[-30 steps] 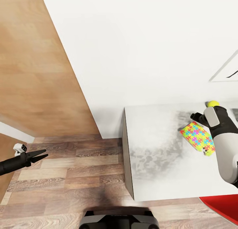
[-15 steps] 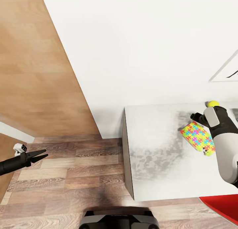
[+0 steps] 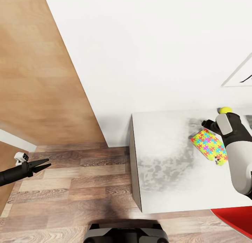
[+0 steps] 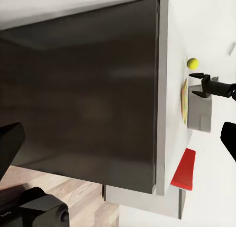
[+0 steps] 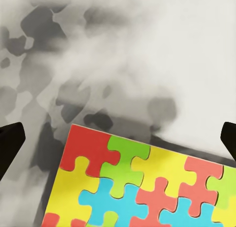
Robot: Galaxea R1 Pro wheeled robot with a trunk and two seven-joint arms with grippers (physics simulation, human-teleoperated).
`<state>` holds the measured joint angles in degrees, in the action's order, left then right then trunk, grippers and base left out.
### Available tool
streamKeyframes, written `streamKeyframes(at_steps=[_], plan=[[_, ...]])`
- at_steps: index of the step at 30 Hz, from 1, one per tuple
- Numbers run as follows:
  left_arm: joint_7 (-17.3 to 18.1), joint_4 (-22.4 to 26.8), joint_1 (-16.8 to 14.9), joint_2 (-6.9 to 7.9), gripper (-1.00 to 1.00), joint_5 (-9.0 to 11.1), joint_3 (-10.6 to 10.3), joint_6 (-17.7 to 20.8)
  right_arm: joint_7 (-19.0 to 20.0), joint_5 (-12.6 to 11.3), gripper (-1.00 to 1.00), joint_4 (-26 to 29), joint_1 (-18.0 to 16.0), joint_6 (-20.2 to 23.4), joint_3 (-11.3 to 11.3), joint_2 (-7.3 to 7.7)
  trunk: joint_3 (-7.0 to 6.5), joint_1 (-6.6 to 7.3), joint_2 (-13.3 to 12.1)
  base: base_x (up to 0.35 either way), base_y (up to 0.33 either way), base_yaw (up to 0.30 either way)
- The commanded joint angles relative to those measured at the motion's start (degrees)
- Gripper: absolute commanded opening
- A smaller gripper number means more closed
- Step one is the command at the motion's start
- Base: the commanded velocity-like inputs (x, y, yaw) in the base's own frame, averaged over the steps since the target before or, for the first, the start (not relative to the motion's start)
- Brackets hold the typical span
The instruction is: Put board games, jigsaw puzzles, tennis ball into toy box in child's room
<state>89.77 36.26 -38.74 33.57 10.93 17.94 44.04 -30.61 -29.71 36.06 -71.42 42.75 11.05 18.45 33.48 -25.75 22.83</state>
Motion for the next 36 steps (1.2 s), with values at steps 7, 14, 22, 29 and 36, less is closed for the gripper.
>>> streamKeyframes(at_steps=[7,14,22,29,36], plan=[[0.2,0.0,0.0,0.0,1.0,0.0,0.0,0.6,-0.5,-0.6,1.0,0.1,0.0,0.1,0.0,0.0,0.4,-0.03,0.1,0.0,0.0,0.0],[0.2,0.0,0.0,0.0,1.0,0.0,0.0,0.6,-0.5,-0.6,1.0,0.1,0.0,0.1,0.0,0.0,0.98,-0.03,0.1,0.0,0.0,0.0],[0.2,0.0,0.0,0.0,1.0,0.0,0.0,0.6,-0.5,-0.6,1.0,0.1,0.0,0.1,0.0,0.0,1.71,-0.03,0.1,0.0,0.0,0.0],[0.2,0.0,0.0,0.0,1.0,0.0,0.0,0.6,-0.5,-0.5,1.0,0.2,-0.1,0.1,0.0,0.0,2.23,-0.03,0.1,0.0,0.0,0.0],[0.2,0.0,0.0,0.0,1.0,0.0,0.0,0.6,-0.5,-0.6,1.0,0.2,0.0,0.1,0.0,-0.01,2.31,-0.03,0.1,-0.032,0.0,0.0]])
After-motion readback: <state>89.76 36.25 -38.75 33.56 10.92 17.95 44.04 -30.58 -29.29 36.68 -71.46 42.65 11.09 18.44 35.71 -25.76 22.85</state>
